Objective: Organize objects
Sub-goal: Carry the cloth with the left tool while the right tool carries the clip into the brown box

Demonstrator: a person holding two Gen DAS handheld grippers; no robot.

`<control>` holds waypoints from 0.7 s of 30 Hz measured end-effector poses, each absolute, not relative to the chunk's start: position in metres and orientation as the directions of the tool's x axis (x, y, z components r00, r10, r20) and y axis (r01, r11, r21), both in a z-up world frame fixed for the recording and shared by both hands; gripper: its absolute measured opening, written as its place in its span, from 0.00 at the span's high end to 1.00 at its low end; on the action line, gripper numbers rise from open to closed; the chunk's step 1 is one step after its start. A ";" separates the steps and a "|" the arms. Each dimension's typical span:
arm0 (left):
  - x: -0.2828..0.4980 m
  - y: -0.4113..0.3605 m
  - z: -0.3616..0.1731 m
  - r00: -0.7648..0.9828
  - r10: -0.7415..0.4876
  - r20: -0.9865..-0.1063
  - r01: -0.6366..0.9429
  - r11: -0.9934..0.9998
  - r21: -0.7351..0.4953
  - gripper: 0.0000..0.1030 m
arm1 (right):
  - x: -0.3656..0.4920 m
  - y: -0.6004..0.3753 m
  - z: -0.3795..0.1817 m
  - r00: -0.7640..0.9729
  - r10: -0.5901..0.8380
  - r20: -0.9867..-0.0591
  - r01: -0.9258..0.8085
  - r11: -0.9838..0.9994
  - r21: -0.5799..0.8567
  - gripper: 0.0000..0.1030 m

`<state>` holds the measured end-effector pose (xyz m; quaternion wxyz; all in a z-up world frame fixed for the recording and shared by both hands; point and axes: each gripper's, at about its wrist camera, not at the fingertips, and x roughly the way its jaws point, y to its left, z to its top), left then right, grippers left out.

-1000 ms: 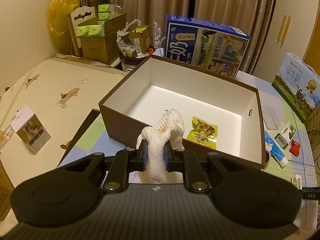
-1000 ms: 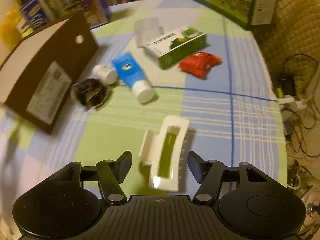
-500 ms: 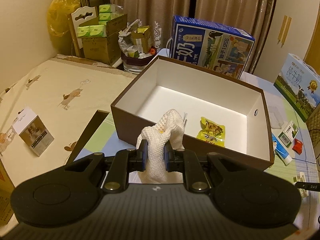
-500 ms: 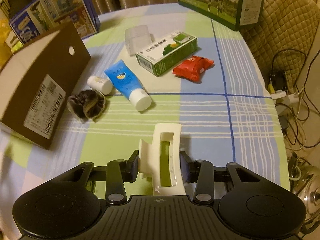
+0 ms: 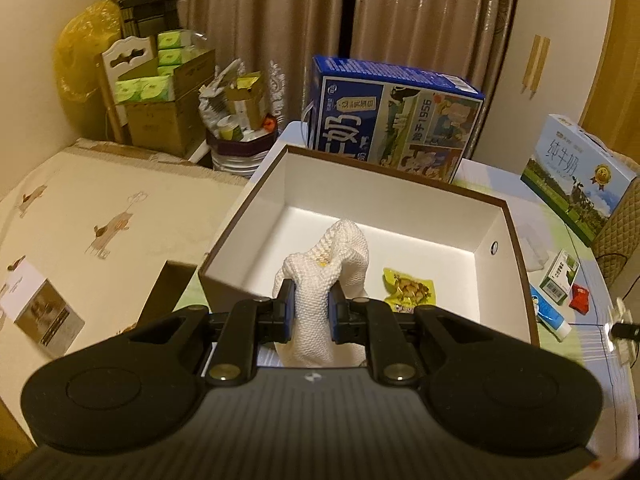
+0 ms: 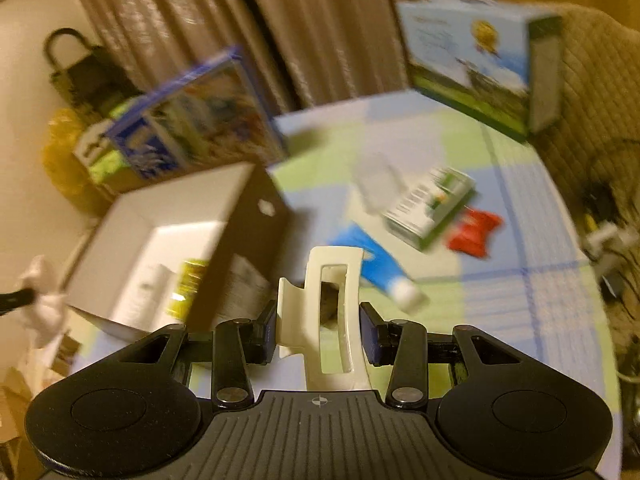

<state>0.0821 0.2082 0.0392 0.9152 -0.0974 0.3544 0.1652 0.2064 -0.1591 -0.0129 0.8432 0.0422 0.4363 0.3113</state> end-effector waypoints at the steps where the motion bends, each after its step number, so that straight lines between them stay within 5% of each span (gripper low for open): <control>1: 0.086 0.212 0.039 0.697 0.230 -0.679 -0.365 0.929 -0.060 0.87 | 0.205 -0.149 -0.008 0.421 0.580 -0.698 -0.505 0.789 0.350 0.63; 11: 0.130 0.250 0.038 0.707 0.216 -0.673 -0.317 0.948 -0.029 0.87 | 0.206 -0.041 0.001 0.343 0.686 -0.642 -0.629 0.675 0.386 0.63; 21: 0.186 0.279 -0.001 0.614 0.208 -0.761 -0.308 0.951 0.011 0.87 | 0.219 0.031 -0.030 0.300 0.637 -0.710 -0.672 0.670 0.316 0.63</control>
